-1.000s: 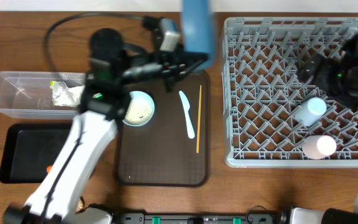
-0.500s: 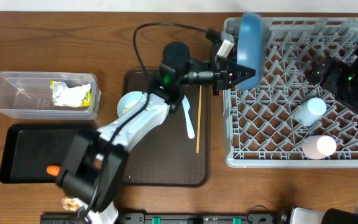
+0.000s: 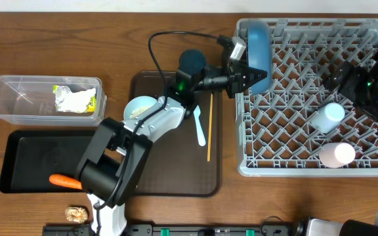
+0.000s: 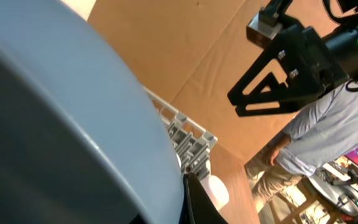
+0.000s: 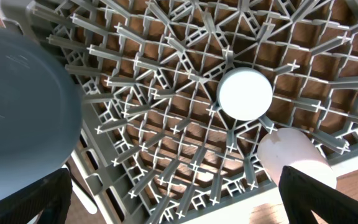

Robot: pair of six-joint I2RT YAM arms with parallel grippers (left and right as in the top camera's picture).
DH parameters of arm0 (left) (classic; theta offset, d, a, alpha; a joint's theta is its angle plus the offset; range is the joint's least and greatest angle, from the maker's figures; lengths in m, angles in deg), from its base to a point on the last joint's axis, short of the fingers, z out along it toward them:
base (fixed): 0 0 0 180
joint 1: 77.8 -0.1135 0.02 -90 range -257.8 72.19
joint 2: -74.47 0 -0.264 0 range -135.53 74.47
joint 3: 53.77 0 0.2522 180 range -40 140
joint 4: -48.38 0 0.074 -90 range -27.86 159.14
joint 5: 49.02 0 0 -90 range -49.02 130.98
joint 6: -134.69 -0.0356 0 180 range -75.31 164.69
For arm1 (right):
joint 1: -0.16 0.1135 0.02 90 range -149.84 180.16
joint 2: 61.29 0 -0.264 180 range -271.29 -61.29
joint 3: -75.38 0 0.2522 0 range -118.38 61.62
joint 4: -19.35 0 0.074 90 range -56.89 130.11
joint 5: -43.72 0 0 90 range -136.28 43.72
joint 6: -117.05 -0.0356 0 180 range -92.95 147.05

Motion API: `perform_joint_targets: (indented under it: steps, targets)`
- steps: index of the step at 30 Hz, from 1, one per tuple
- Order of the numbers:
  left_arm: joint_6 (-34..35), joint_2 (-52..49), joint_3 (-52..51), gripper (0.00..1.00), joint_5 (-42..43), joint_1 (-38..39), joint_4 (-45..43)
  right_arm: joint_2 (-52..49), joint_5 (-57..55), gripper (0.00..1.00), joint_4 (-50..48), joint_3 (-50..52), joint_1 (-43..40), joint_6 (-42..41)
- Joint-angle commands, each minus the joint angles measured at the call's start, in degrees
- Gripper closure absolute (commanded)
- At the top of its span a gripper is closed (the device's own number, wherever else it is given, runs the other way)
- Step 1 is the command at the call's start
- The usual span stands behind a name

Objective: Sort waste into correct bins and load items into the dishwasher rack
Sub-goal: 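Grasp the plate edge with the right gripper, taking it from the left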

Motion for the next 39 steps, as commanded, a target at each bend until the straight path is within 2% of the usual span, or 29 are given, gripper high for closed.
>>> perform_joint_targets:
  steps: [1, 3, 5, 8, 14, 24, 39]
  targets:
    - [3.6, 0.4, 0.6, 0.94, -0.6, 0.6, -6.2, 0.7, 0.4, 0.01, 0.2, -0.2, -0.2, -0.1]
    - [5.8, 0.4, 0.6, 0.94, -0.3, 1.4, -11.8, 0.7, 0.2, 0.01, 0.2, -0.2, -0.2, -0.1]
    - [6.0, 0.4, 0.6, 0.94, -0.4, 2.2, -13.6, 0.7, 0.0, 0.01, 0.2, -0.2, -0.2, 0.1]
    - [5.9, 0.2, 0.6, 0.94, -3.0, 3.7, -11.8, 0.7, -1.6, 0.01, -0.3, -0.2, -0.2, 0.1]
    - [1.3, -2.3, 0.6, 0.94, -8.2, 7.0, -11.1, 0.7, -1.7, 0.01, 0.0, -0.2, -0.2, 0.1]
    - [0.7, -8.5, 0.6, 0.94, -16.9, 8.0, -11.4, 0.7, -1.7, 0.01, 0.9, -0.2, -0.1, 0.1]
    - [2.6, -10.1, 1.9, 0.94, -16.1, 8.3, -14.1, 0.7, -1.7, 0.01, 1.1, -0.2, -0.1, 0.1]
